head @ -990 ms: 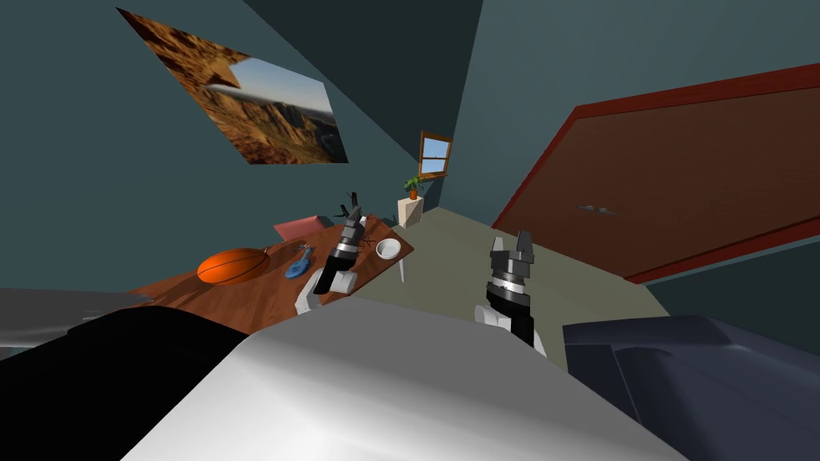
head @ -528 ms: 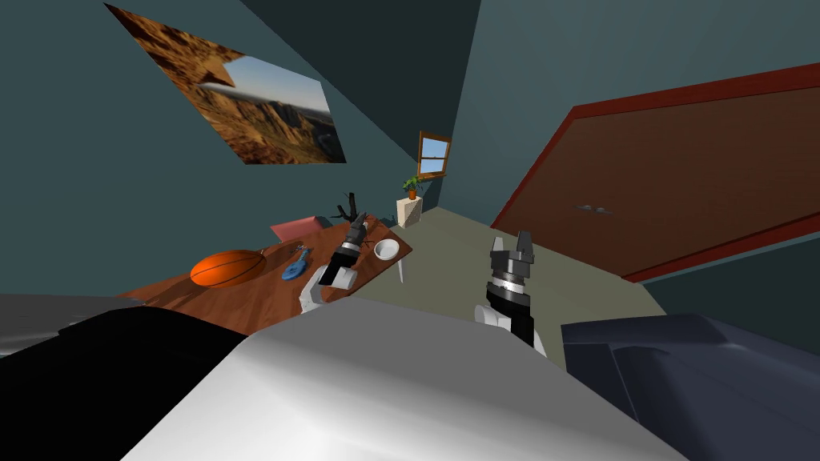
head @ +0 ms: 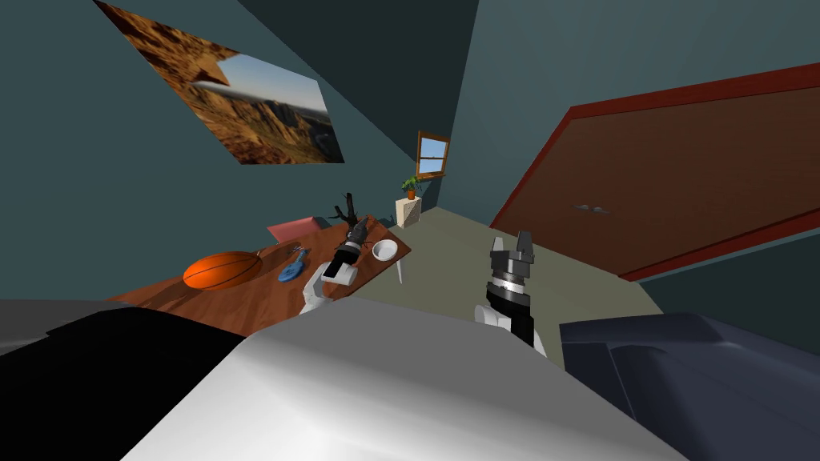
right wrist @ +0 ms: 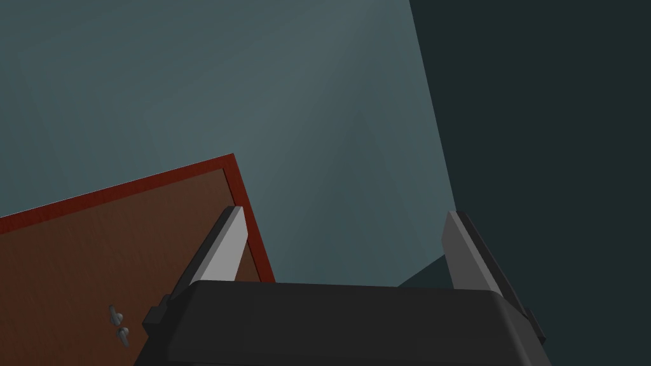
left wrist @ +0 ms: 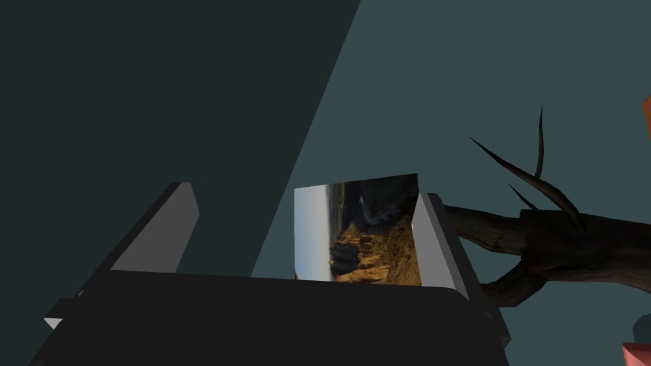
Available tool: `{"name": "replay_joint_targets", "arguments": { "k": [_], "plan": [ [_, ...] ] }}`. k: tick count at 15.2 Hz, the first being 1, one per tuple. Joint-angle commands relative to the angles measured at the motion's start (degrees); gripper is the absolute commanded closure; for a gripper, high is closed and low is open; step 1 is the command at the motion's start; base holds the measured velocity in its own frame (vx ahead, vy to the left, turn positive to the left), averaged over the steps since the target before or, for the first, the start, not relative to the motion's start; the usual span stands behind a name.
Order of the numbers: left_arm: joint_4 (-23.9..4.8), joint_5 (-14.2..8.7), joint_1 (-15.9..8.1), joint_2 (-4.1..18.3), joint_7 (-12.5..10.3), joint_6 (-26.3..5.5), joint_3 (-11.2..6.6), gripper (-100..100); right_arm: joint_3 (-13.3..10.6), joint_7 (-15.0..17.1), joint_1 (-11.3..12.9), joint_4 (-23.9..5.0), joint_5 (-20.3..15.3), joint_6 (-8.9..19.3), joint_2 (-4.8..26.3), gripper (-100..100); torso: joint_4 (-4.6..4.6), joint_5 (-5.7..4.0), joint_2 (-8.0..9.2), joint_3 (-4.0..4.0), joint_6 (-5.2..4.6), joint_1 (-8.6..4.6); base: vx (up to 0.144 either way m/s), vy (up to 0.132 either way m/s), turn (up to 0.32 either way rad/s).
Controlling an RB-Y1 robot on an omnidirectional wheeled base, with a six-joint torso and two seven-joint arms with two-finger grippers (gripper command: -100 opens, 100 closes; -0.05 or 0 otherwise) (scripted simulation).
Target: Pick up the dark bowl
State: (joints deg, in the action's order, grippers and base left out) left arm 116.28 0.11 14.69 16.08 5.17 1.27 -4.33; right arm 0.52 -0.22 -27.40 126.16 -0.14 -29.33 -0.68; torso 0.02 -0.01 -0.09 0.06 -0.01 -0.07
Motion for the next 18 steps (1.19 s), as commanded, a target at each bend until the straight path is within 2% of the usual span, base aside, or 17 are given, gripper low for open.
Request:
{"name": "replay_joint_targets", "arguments": {
  "k": [1,2,3,5,6,7,9,10,12,13,15,16,18],
  "plan": [
    [-1.28,-0.41,-0.81,0.58,0.34,-2.86,-0.37,-100,0.0,0.0,0.0,0.0,0.0,0.0,0.0,0,0.0,0.0,0.0,0.0,0.0,0.0,0.018,-0.021,-0.021],
    [-1.28,-0.41,-0.81,0.58,0.34,-3.48,-0.37,-100,0.0,0.0,0.0,0.0,0.0,0.0,0.0,0,0.0,0.0,0.0,0.0,0.01,0.0,0.013,-0.013,-0.005],
    [-3.29,-0.84,-2.01,1.07,0.9,-4.9,-0.76,-100,0.0,0.0,0.0,0.0,0.0,0.0,0.0,0,0.0,0.0,0.01,-0.01,0.01,0.01,0.017,-0.018,-0.015],
    [-3.29,-0.84,-2.01,1.07,0.9,-6.93,-0.76,-100,0.0,0.0,0.0,0.0,0.0,0.0,0.0,0,0.0,0.0,-0.01,0.01,0.01,0.0,0.017,-0.017,-0.014],
    [-3.29,-0.84,-2.01,1.07,0.9,-6.93,-0.76,-100,0.0,0.0,0.0,0.0,0.0,0.0,0.0,0,0.0,0.0,0.0,0.0,0.01,0.01,0.007,-0.007,0.002],
    [-5.34,-1.28,-3.23,1.52,1.47,-8.99,-1.15,-100,0.0,0.0,0.0,0.0,0.0,0.0,0.0,0,-0.01,0.0,0.03,-0.02,0.01,0.03,0.01,-0.012,-0.013],
    [-5.34,-1.28,-3.23,1.52,1.47,-10.44,-1.15,-100,0.0,0.0,0.0,0.0,0.0,0.0,0.0,0,-0.01,0.0,0.02,-0.01,0.01,0.01,0.014,-0.016,-0.016],
    [-7.41,-1.73,-4.47,1.91,2.04,-12.1,-1.55,-100,0.0,0.0,0.0,0.0,0.0,0.0,0.0,0,0.0,0.0,0.02,-0.01,0.01,0.01,0.02,-0.015,-0.018],
    [-7.41,-1.73,-4.47,1.91,2.04,-13.99,-1.55,-100,0.0,0.0,0.0,0.0,0.0,0.0,0.0,0,0.0,0.0,-0.01,0.01,0.01,0.01,0.019,-0.016,-0.014],
    [-9.5,-2.18,-5.72,2.26,2.62,-16.07,-1.95,-100,0.0,0.0,0.0,0.0,0.0,0.0,0.0,0,0.0,0.0,0.0,0.0,0.01,0.01,0.017,-0.02,-0.018],
    [-9.5,-2.18,-5.72,2.26,2.62,-17.56,-1.95,-100,0.0,0.0,0.0,0.0,0.0,0.0,0.0,0,0.0,0.0,-0.01,0.0,0.0,-0.01,0.014,-0.02,-0.015],
    [-11.6,-2.63,-6.98,2.56,3.2,-18.94,-2.36,-100,0.0,0.0,0.0,0.0,0.0,0.0,0.0,0,0.0,-0.01,0.01,-0.01,0.02,0.0,0.021,-0.018,-0.015],
    [-11.6,-2.63,-6.98,2.56,3.2,-21.15,-2.36,-100,0.0,0.0,0.0,0.0,0.0,0.0,0.0,0,0.0,0.0,-0.01,0.01,0.01,-0.01,0.021,-0.016,-0.014]
  ]
}}
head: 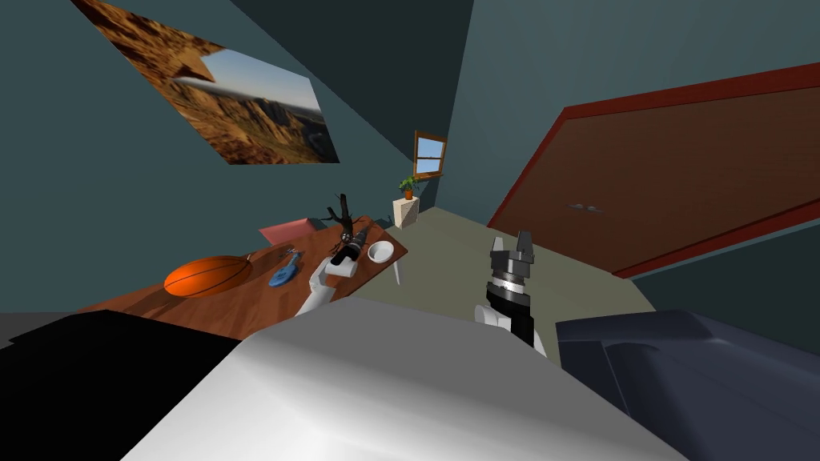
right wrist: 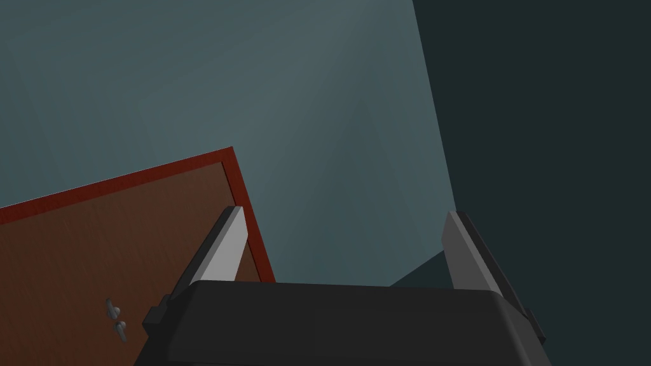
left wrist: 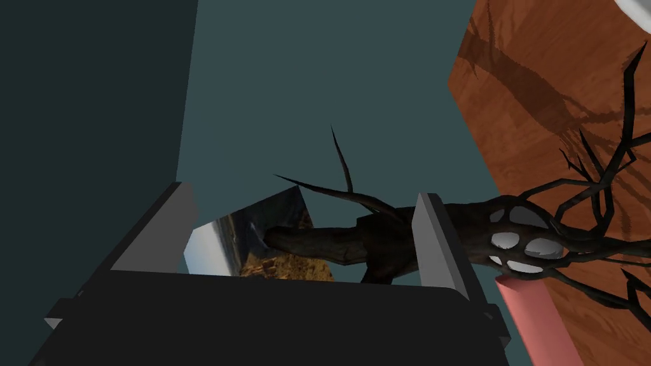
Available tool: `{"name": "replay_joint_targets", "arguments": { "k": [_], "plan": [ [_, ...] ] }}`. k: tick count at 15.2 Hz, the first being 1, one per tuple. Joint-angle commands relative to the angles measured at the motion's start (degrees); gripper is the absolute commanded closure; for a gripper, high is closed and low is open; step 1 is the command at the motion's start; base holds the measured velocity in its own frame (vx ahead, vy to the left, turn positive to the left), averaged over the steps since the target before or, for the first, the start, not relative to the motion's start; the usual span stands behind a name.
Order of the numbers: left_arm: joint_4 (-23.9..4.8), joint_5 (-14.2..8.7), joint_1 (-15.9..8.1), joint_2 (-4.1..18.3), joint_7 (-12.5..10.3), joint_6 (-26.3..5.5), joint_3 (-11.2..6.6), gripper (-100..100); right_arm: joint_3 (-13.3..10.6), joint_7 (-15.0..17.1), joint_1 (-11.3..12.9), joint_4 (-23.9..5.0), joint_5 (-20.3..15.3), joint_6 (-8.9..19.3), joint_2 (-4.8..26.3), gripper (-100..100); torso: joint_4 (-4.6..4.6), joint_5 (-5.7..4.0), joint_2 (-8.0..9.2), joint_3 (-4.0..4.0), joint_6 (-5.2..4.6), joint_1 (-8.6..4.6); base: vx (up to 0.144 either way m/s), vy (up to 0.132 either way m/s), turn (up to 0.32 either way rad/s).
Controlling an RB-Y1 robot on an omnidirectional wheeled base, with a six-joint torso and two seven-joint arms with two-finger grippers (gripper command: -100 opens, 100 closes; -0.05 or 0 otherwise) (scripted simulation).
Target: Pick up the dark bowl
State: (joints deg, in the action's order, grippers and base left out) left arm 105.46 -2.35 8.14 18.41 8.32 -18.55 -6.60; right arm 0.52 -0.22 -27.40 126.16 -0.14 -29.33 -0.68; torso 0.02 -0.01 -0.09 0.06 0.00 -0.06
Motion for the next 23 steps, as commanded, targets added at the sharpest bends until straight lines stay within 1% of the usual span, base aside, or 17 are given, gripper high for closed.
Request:
{"name": "replay_joint_targets", "arguments": {
  "k": [1,3,4,6,7,8,10,11,13,14,16,17,19,20,22,23],
  "plan": [
    [-2.86,-0.63,-1.68,0.49,0.64,-2.86,-0.49,-100,0.0,0.0,0.0,0.0,0.0,0.0,0.0,0,0.0,0.0,0.0,0.0,0.0,0.0,0.017,-0.019,-0.016],
    [-2.88,-0.63,-1.68,0.49,0.64,-4.92,-0.49,-100,0.0,0.0,0.0,0.0,0.0,0.0,0.0,0,0.0,0.0,0.0,0.0,0.0,-0.01,0.017,-0.019,-0.016],
    [-4.97,-1.08,-2.93,0.72,1.22,-6.28,-0.89,-100,0.0,0.0,0.0,0.0,0.0,0.0,0.0,0,0.0,0.0,0.01,-0.01,0.0,0.0,0.018,-0.021,-0.017],
    [-4.97,-1.08,-2.93,0.72,1.22,-8.5,-0.89,-100,0.0,0.0,0.0,0.0,0.0,0.0,0.0,0,0.0,0.0,-0.01,0.0,-0.01,-0.02,0.017,-0.018,-0.014],
    [-4.97,-1.08,-2.93,0.72,1.22,-8.5,-0.89,-100,0.0,0.0,0.0,0.0,0.0,0.0,0.0,0,0.0,0.0,0.01,0.0,0.0,0.0,0.009,-0.006,0.002],
    [-7.05,-1.53,-4.17,0.91,1.79,-10.42,-1.29,-100,0.0,0.0,0.0,0.0,0.0,0.0,0.0,0,-0.01,0.0,0.03,-0.01,0.0,0.02,0.013,-0.013,-0.02],
    [-7.05,-1.53,-4.17,0.91,1.79,-12.04,-1.29,-100,0.0,0.0,0.0,0.0,0.0,0.0,0.0,0,-0.01,0.0,0.01,-0.01,-0.01,0.01,0.016,-0.014,-0.016],
    [-9.1,-1.98,-5.4,1.06,2.36,-13.58,-1.68,-100,0.0,0.0,0.0,0.0,0.0,0.0,0.0,0,0.0,0.0,0.02,-0.01,0.0,0.01,0.02,-0.015,-0.019],
    [-9.1,-1.98,-5.4,1.06,2.36,-15.54,-1.68,-100,0.0,0.0,0.0,0.0,0.0,0.0,0.0,0,0.0,0.0,-0.01,0.0,-0.01,-0.01,0.019,-0.018,-0.016],
    [-11.11,-2.41,-6.61,1.18,2.92,-17.18,-2.06,-100,0.0,0.0,0.0,0.0,0.0,0.0,0.0,0,0.0,0.0,0.01,0.0,0.01,-0.01,0.02,-0.017,-0.014],
    [-11.11,-2.41,-6.61,1.18,2.92,-18.98,-2.06,-100,0.0,0.0,0.0,0.0,0.0,0.0,0.0,0,0.0,0.0,-0.01,0.0,0.0,-0.01,0.019,-0.016,-0.013],
    [-13.08,-2.84,-7.8,1.27,3.47,-20.58,-2.44,-100,0.0,0.0,0.0,0.0,0.0,0.0,0.0,0,0.0,0.0,0.0,0.0,0.0,0.0,0.019,-0.019,-0.022],
    [-13.08,-2.84,-7.8,1.27,3.47,-22.35,-2.44,-100,0.0,0.0,0.0,0.0,0.0,0.0,0.0,0,0.0,0.0,0.0,0.0,0.0,-0.01,0.016,-0.016,-0.013],
    [-15.01,-3.26,-8.95,1.34,4.01,-24.01,-2.81,-100,0.0,0.0,0.0,0.0,0.0,0.0,0.0,0,0.0,0.0,0.02,-0.01,0.0,-0.01,0.017,-0.018,-0.018],
    [-15.01,-3.26,-8.95,1.34,4.01,-25.63,-2.81,-100,0.0,0.0,0.0,0.0,0.0,0.0,0.0,0,0.0,-0.01,0.0,0.0,0.0,-0.02,0.018,-0.017,-0.016],
    [-16.87,-3.67,-10.08,1.38,4.52,-27.55,-3.16,-100,0.0,0.0,0.0,0.0,0.0,0.0,0.0,0,0.0,0.0,0.01,-0.01,0.0,0.0,0.02,-0.015,-0.018]
  ]
}}
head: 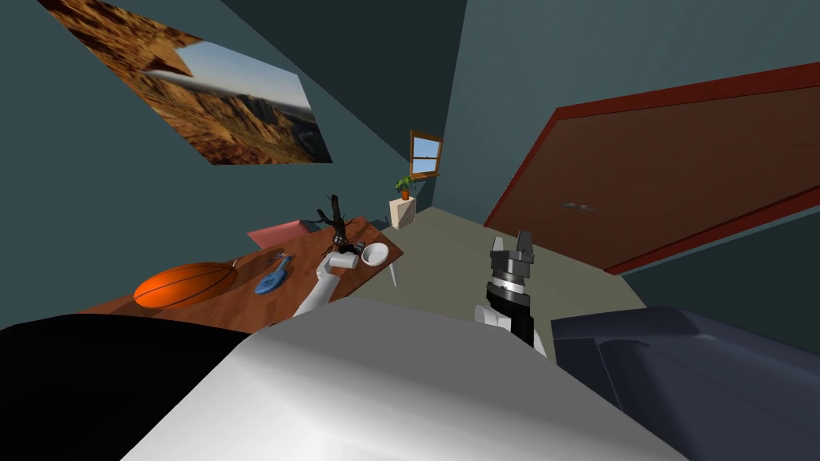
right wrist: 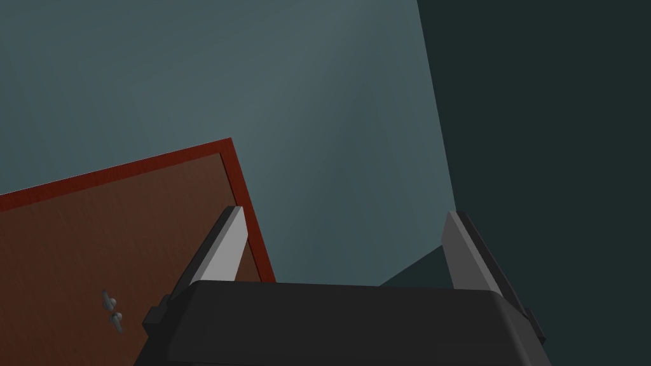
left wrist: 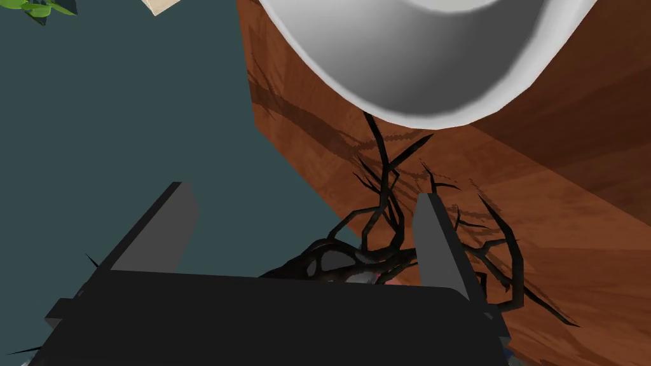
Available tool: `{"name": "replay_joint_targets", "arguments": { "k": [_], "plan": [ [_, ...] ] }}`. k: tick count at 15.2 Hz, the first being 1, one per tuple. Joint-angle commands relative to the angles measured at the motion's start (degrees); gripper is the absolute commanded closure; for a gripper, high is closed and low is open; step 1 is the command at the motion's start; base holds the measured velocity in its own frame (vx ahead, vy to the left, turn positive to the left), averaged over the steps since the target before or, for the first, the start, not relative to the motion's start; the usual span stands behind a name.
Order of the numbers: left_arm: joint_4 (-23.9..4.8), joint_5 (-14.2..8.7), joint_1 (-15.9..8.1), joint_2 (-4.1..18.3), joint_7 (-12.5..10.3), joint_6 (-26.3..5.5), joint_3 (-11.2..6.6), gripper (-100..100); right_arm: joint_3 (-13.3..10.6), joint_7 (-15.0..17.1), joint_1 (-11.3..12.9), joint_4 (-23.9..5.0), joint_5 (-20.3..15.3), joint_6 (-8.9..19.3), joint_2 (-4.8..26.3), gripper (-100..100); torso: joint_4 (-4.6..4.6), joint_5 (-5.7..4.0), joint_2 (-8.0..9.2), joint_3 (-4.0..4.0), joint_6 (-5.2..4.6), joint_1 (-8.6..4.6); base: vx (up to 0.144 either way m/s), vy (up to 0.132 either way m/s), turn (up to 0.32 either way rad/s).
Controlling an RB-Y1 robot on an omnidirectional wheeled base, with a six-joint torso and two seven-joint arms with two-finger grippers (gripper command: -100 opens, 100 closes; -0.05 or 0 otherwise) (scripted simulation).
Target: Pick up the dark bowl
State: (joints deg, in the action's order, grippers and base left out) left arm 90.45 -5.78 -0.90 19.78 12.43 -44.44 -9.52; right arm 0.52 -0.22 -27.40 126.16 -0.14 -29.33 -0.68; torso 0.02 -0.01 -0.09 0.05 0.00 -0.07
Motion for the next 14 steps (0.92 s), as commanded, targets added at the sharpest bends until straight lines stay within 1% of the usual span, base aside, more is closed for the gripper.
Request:
{"name": "replay_joint_targets", "arguments": {
  "k": [1,2,3,4,5,6,7,8,9,10,11,12,13,14],
  "plan": [
    [-1.86,-0.23,-1.04,0.01,0.42,-2.86,-0.23,-100,0.0,0.0,0.0,0.0,0.0,0.0,0.0,0,0.0,0.0,0.0,0.0,0.0,0.0,0.022,-0.015,-0.02],
    [-1.86,-0.23,-1.04,0.01,0.42,-2.92,-0.23,-100,0.0,0.0,0.0,0.0,0.0,0.0,0.0,0,0.0,0.0,-0.01,0.01,0.0,0.0,0.015,-0.011,-0.006],
    [-3.66,-0.63,-2.12,0.02,0.92,-4.81,-0.57,-100,0.0,0.0,0.0,0.0,0.0,0.0,0.0,0,0.0,0.0,0.0,0.0,0.0,0.01,0.019,-0.018,-0.02],
    [-3.66,-0.63,-2.12,0.02,0.92,-5.73,-0.57,-100,0.0,0.0,0.0,0.0,0.0,0.0,0.0,0,0.0,0.0,0.0,0.0,0.0,-0.01,0.02,-0.022,-0.023],
    [-3.66,-0.63,-2.12,0.02,0.92,-5.98,-0.57,-100,0.0,0.0,0.0,0.0,0.0,0.0,0.0,0,0.0,-0.01,0.0,0.0,0.0,-0.02,0.014,-0.015,-0.005],
    [-5.37,-1.0,-3.16,0.02,1.4,-8.12,-0.9,-100,0.0,0.0,0.0,0.0,0.0,0.0,0.0,0,0.0,-0.01,0.01,-0.01,0.01,-0.01,0.016,-0.014,-0.015],
    [-5.37,-1.0,-3.16,0.02,1.4,-8.91,-0.9,-100,0.0,0.0,0.0,0.0,0.0,0.0,0.0,0,0.0,0.0,0.01,0.0,0.0,0.0,0.019,-0.014,-0.02],
    [-5.37,-1.0,-3.16,0.02,1.4,-8.91,-0.9,-100,0.0,0.0,0.0,0.0,0.0,0.0,0.0,0,0.0,0.0,0.01,0.0,0.0,0.01,0.015,-0.01,-0.006],
    [-7.01,-1.36,-4.15,0.01,1.85,-10.95,-1.21,-100,0.0,0.0,0.0,0.0,0.0,0.0,0.0,0,0.0,0.0,0.01,-0.01,0.01,0.01,0.019,-0.017,-0.014],
    [-7.01,-1.36,-4.15,0.01,1.85,-11.7,-1.21,-100,0.0,0.0,0.0,0.0,0.0,0.0,0.0,0,0.0,0.0,0.01,0.0,0.0,-0.01,0.021,-0.019,-0.018],
    [-8.55,-1.7,-5.09,-0.03,2.28,-13.33,-1.5,-100,0.0,0.0,0.0,0.0,0.0,0.0,0.0,0,0.0,0.0,0.0,0.0,0.0,-0.02,0.025,-0.023,-0.032],
    [-8.55,-1.7,-5.09,-0.03,2.28,-14.33,-1.5,-100,0.0,0.0,0.0,0.0,0.0,0.0,0.0,0,0.0,-0.01,-0.02,0.01,0.0,-0.03,0.025,-0.022,-0.022],
    [-9.99,-2.02,-5.97,-0.07,2.68,-15.9,-1.77,-100,0.0,0.0,0.0,0.0,0.0,0.0,0.0,0,0.01,-0.01,-0.01,0.01,0.01,-0.03,0.023,-0.019,-0.018],
    [-9.99,-2.02,-5.97,-0.07,2.68,-16.78,-1.77,-100,0.0,0.0,0.0,0.0,0.0,0.0,0.0,0,0.0,-0.01,-0.02,0.01,0.0,-0.03,0.021,-0.016,-0.016]
  ]
}}
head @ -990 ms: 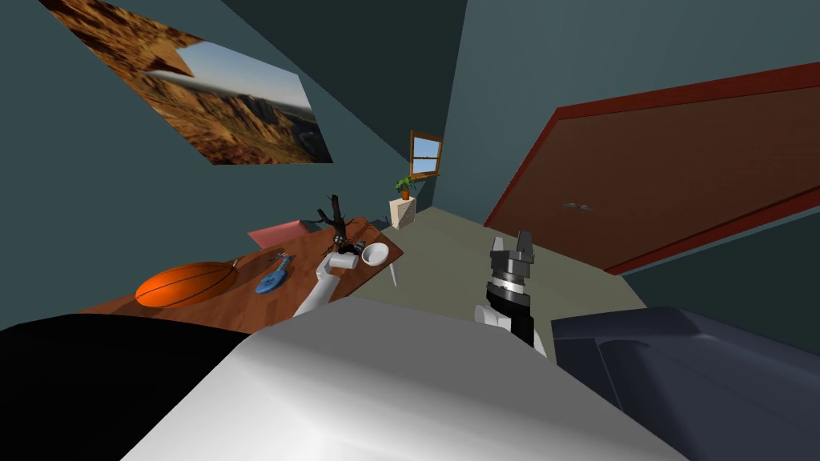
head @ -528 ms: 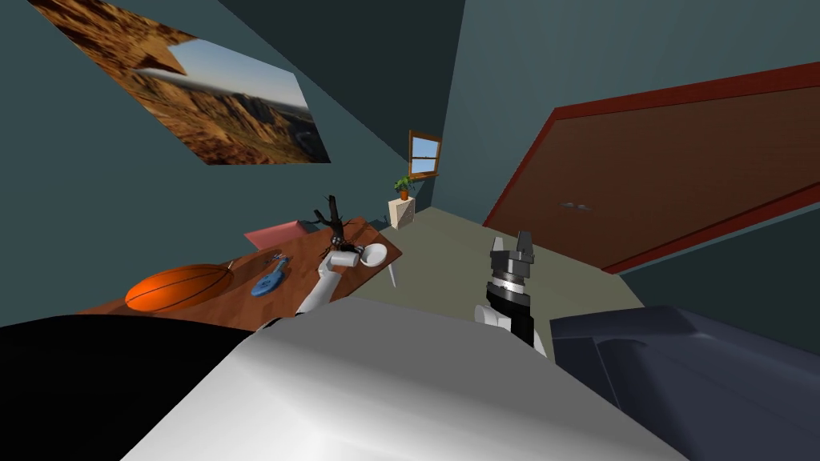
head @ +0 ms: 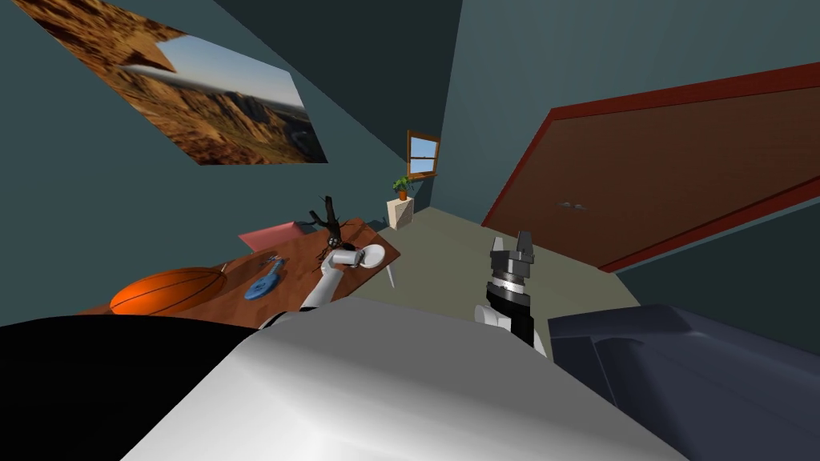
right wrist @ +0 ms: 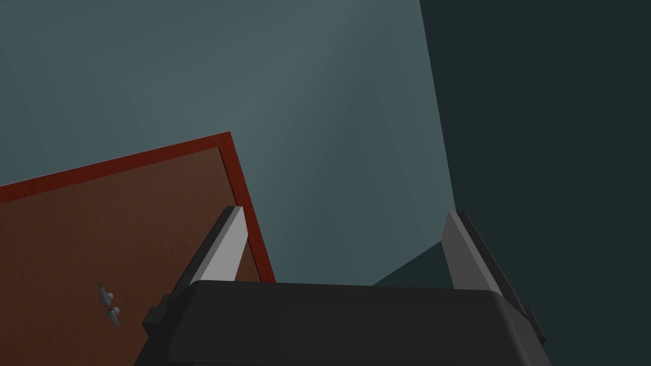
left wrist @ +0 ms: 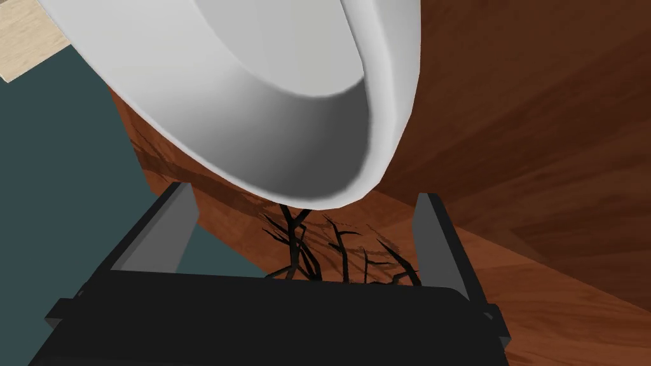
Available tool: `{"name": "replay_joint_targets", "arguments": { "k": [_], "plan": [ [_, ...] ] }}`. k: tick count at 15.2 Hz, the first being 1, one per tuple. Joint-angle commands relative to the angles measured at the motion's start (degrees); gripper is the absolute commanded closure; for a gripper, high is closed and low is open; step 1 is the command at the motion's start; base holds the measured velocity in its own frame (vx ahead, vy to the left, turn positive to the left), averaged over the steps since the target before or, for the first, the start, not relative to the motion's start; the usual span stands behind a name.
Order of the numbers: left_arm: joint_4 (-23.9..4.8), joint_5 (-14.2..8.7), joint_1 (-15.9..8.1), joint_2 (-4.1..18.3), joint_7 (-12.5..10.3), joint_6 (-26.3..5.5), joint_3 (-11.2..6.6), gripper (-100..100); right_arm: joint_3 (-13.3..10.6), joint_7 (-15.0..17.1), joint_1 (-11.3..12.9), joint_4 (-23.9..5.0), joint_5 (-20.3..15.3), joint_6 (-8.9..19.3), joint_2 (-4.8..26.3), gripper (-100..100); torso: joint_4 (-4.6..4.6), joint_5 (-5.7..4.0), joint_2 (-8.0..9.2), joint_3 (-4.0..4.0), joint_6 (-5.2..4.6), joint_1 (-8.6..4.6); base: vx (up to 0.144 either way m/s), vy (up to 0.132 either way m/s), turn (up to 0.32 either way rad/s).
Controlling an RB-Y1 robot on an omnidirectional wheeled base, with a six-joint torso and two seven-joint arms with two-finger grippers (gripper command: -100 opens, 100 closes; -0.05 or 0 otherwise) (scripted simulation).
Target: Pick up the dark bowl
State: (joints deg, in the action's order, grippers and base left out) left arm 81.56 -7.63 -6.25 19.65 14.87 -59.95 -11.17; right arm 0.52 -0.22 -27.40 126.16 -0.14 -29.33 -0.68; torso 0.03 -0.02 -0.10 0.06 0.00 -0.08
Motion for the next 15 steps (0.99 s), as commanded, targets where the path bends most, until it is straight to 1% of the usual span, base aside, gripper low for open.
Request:
{"name": "replay_joint_targets", "arguments": {
  "k": [1,2,3,4,5,6,7,8,10,12,13,14,15],
  "plan": [
    [-2.42,-0.47,-1.43,0.01,0.61,-2.86,-0.37,-100,0.0,0.0,0.0,0.0,0.0,0.0,0.0,0,0.0,0.0,0.0,0.0,0.0,0.0,0.025,-0.019,-0.02],
    [-2.42,-0.47,-1.43,0.01,0.61,-3.54,-0.37,-100,0.0,0.0,0.0,0.0,0.0,0.0,0.0,0,0.0,0.0,-0.01,0.0,0.0,0.0,0.024,-0.018,-0.015],
    [-3.63,-0.74,-2.18,-0.05,0.95,-5.35,-0.6,-100,0.0,0.0,0.0,0.0,0.0,0.0,0.0,0,0.0,0.0,-0.01,0.0,-0.01,0.0,0.025,-0.018,-0.021],
    [-3.63,-0.74,-2.18,-0.05,0.95,-5.61,-0.6,-100,0.0,0.0,0.0,0.0,0.0,0.0,0.0,0,0.0,0.0,-0.01,0.01,0.0,0.0,0.022,-0.016,-0.017],
    [-4.72,-0.98,-2.84,-0.11,1.25,-7.41,-0.8,-100,0.0,0.0,0.0,0.0,0.0,0.0,0.0,0,0.0,0.0,0.0,0.0,0.0,0.0,0.023,-0.016,-0.014],
    [-4.72,-0.98,-2.84,-0.11,1.25,-7.45,-0.8,-100,0.0,0.0,0.0,0.0,0.0,0.0,0.0,0,0.0,0.0,0.0,0.0,0.0,0.0,0.021,-0.014,-0.011],
    [-5.67,-1.2,-3.43,-0.17,1.51,-9.08,-0.97,-100,0.0,0.0,0.0,0.0,0.0,0.0,0.0,0,0.0,0.0,0.0,0.0,0.0,0.01,0.019,-0.014,-0.02],
    [-5.67,-1.2,-3.43,-0.17,1.51,-9.08,-0.97,-100,0.0,0.0,0.0,0.0,0.0,0.0,0.0,0,0.0,0.0,0.01,0.0,0.0,0.01,0.016,-0.013,-0.016],
    [-7.13,-1.53,-4.34,-0.28,1.92,-11.57,-1.24,-100,0.0,0.0,0.0,0.0,0.0,0.0,0.0,0,-0.01,0.0,0.03,-0.02,0.0,0.01,0.016,-0.014,-0.016],
    [-7.96,-1.71,-4.86,-0.35,2.15,-12.98,-1.39,-100,0.0,0.0,0.0,0.0,0.0,0.0,0.0,0,-0.01,0.0,0.02,-0.01,0.0,0.01,0.021,-0.013,-0.018],
    [-7.48,-1.53,-4.61,-0.35,1.93,-11.97,-1.26,-100,0.0,0.0,0.0,0.0,0.0,0.0,0.0,0,-0.01,0.0,0.01,-0.01,0.0,0.01,0.012,-0.006,-0.006],
    [-9.28,-1.28,-4.58,-0.73,1.68,-10.36,-0.91,-100,0.0,0.0,0.0,0.0,0.0,0.0,0.0,0,-0.01,0.0,0.03,-0.02,0.01,0.03,0.019,0.011,-0.014],
    [-9.28,-1.28,-4.58,-0.73,1.68,-10.36,-0.91,-100,0.0,0.0,0.0,0.0,0.0,0.0,0.0,0,-0.01,0.02,0.03,-0.02,0.01,0.08,0.024,0.023,-0.017]
  ]
}}
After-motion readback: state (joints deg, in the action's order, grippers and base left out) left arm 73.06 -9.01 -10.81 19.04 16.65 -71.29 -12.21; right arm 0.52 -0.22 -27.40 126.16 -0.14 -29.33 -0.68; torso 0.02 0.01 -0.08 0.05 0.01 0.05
